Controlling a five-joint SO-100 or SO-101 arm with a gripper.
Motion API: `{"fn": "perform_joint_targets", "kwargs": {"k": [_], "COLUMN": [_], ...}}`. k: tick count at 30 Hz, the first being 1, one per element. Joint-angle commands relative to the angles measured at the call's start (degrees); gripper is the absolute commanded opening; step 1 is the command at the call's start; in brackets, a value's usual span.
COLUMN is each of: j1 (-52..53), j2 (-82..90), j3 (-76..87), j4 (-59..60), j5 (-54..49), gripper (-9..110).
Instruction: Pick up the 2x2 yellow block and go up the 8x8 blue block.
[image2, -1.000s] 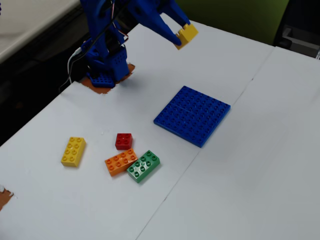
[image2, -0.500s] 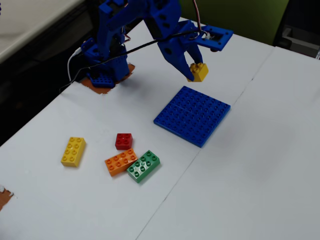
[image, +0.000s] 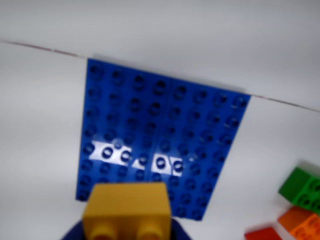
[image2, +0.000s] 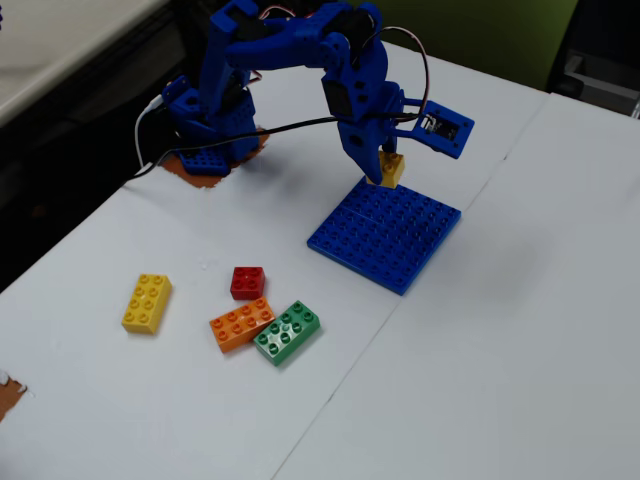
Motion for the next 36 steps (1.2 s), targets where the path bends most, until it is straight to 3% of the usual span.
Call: {"fn": "perform_joint_targets", "kwargs": {"k": [1, 11, 36], "j1": [0.8, 3.9, 5.0], "j2": [4.5, 5.0, 2.1], "j3": [0.1, -1.7, -4.4], "j4": [0.2, 0.1, -3.3], "j5": [0.5, 10.6, 10.4], "gripper": [6, 6, 5]}}
